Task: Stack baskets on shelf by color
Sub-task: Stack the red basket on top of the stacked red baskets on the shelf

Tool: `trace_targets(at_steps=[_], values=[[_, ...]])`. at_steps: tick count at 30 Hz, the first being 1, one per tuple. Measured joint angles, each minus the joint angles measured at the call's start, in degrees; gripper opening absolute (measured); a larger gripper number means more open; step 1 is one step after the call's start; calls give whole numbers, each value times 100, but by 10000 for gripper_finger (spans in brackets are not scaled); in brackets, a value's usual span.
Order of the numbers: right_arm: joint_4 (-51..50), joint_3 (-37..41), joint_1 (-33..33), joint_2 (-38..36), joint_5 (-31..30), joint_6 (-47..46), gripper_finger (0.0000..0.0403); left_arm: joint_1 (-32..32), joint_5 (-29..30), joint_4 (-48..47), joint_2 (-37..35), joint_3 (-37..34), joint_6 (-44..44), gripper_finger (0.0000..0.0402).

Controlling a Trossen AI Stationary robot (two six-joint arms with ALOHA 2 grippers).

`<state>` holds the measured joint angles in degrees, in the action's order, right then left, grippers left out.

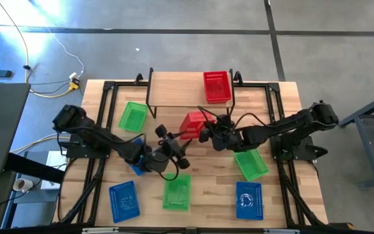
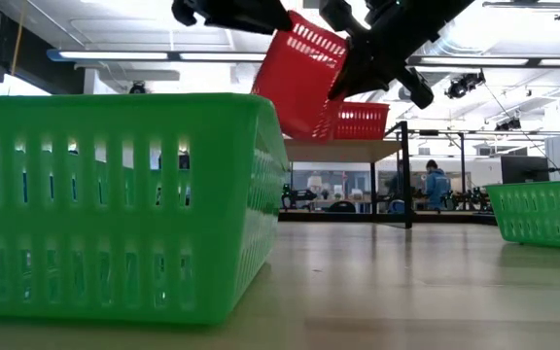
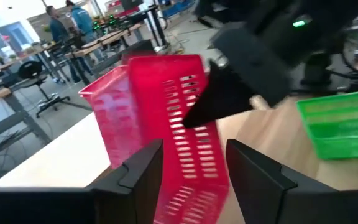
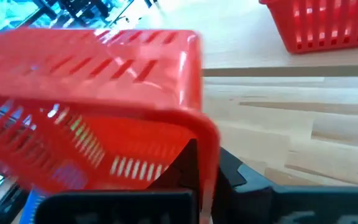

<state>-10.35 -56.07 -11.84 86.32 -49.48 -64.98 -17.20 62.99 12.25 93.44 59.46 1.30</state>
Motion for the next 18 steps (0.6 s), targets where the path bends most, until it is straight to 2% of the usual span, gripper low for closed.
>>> trace_targets(at_steps=[7, 12, 18], values=[[-53, 0, 0, -224, 71, 353, 1, -406, 143, -136, -211, 2, -144, 168], [-124, -2, 21, -614, 138, 710, 0, -718, 581, -193, -399, 2, -458, 168], [-109, -11, 216, -1202, 460, 1322, 0, -858, 741, -525, -595, 2, -494, 168]])
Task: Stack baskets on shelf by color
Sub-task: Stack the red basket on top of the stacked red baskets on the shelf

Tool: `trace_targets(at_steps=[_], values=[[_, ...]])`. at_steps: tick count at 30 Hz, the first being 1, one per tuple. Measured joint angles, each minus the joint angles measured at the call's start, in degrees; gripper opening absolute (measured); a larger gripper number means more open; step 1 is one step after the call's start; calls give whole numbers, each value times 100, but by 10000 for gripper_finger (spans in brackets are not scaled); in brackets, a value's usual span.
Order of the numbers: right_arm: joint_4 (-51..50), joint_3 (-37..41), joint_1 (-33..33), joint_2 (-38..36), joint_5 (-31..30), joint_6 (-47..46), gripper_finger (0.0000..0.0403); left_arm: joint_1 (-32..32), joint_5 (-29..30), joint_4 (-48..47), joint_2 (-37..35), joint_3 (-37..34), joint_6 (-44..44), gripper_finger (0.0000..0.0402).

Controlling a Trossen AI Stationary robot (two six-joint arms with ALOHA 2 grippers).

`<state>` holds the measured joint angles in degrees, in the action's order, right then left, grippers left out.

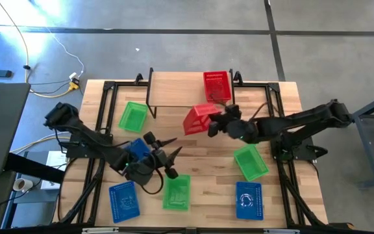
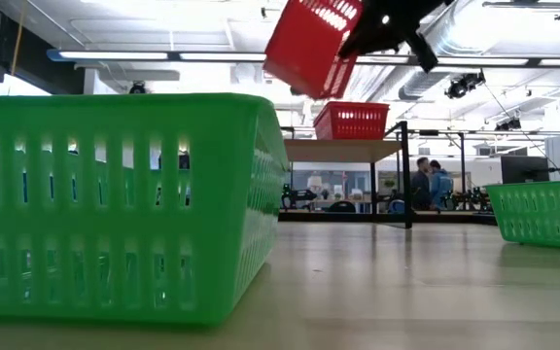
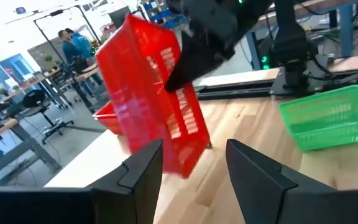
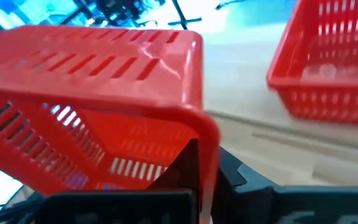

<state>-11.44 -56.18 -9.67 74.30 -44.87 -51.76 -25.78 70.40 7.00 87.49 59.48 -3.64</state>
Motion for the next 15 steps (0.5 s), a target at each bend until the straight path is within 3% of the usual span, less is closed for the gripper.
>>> trace_targets(at_steps=[8, 15], values=[[-259, -260, 557, -790, 537, 1072, 0, 286, 123, -399, -49, 0, 43, 168], [-1534, -1683, 1306, -797, 1176, 2121, 0, 993, -553, -571, -47, 0, 92, 168]])
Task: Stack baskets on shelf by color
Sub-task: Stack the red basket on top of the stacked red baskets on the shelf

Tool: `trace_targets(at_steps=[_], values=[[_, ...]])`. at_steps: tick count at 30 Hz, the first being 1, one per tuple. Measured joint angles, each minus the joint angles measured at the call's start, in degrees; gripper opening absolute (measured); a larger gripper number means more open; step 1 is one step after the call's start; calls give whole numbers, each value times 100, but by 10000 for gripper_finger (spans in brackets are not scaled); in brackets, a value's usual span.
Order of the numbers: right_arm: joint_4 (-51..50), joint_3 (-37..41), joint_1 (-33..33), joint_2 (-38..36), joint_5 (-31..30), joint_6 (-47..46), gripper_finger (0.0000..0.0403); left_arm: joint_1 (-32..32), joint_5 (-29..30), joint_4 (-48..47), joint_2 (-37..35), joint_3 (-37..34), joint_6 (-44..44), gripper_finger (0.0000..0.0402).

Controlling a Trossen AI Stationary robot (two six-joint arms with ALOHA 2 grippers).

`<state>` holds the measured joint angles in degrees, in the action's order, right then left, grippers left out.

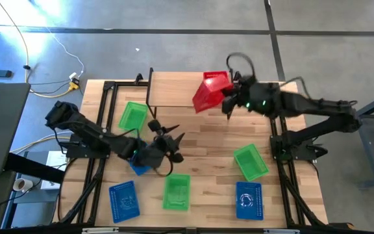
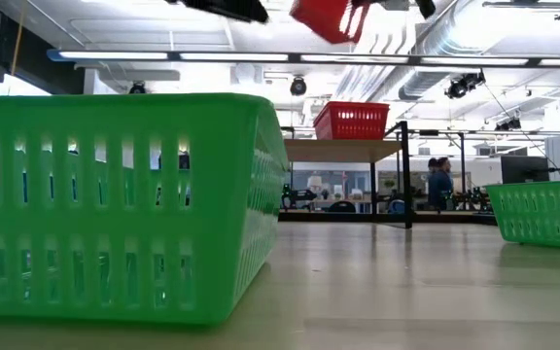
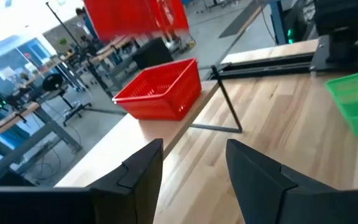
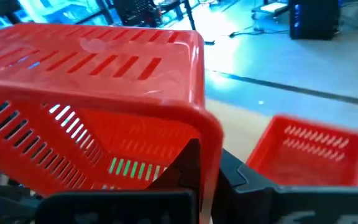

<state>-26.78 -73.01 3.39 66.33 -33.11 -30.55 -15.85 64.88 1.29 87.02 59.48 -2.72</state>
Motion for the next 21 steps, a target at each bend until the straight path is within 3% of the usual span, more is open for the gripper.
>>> trace_targets(at_steps=[8, 14, 21], values=[[-1976, -1661, 1274, 243, 860, 254, 0, 861, -1145, -27, 0, -2, 59, 168], [-2898, -2477, 2353, 652, 1861, 254, 0, 1177, -1179, -27, 2, -2, 58, 168], [-3406, -3446, 3496, 1582, 3710, 332, 0, 1345, -1180, -25, 2, -2, -165, 168]])
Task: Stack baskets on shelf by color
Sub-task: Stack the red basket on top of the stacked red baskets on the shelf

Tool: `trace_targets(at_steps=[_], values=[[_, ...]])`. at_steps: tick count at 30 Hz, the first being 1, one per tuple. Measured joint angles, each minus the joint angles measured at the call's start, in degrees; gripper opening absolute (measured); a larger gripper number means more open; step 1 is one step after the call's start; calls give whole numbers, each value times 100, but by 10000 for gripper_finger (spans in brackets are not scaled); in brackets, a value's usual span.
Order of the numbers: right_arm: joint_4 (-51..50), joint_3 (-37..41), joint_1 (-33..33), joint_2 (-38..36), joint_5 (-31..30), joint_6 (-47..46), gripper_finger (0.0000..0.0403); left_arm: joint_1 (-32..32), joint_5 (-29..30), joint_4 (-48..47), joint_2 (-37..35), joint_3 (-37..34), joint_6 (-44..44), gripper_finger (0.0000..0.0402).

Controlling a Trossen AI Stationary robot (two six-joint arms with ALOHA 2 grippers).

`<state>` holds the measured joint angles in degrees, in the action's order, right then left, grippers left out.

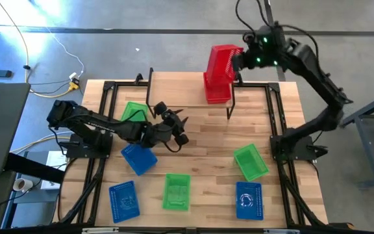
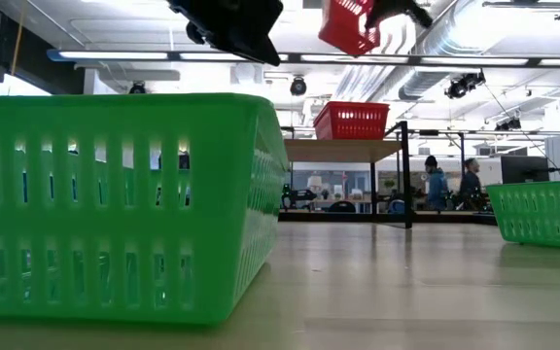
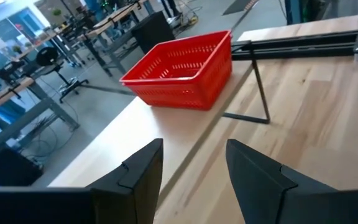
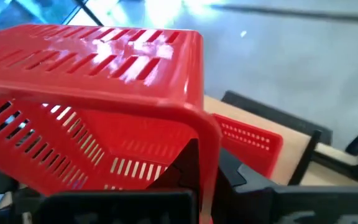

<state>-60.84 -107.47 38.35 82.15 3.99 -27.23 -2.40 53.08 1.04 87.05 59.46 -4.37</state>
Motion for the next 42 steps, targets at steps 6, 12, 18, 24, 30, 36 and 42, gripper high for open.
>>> trace_targets(at_steps=[6, 12, 18, 24, 30, 36, 42], values=[[-1225, -1217, 579, 1067, 602, 182, 0, 131, 9, 0, 0, 0, -334, 168], [-2153, -2527, 1001, 2124, 1617, 222, 0, 404, 22, -131, 2, 0, -381, 168], [-2485, -2369, 1311, 2492, 2466, 187, 0, 693, 26, -402, 4, -2, -288, 168], [-2911, -2324, 1416, 2590, 2313, 356, 0, 868, 8, -402, 4, -2, -386, 168], [-2916, -2326, 1418, 2590, 2522, 213, 0, 958, 2, -415, 4, -2, -382, 168], [-2917, -2326, 1358, 2590, 2542, 158, 0, 957, 2, -421, 4, -2, -382, 168], [-2920, -2146, 1194, 2591, 2334, 115, 0, 956, -57, -428, 4, -2, -399, 168]])
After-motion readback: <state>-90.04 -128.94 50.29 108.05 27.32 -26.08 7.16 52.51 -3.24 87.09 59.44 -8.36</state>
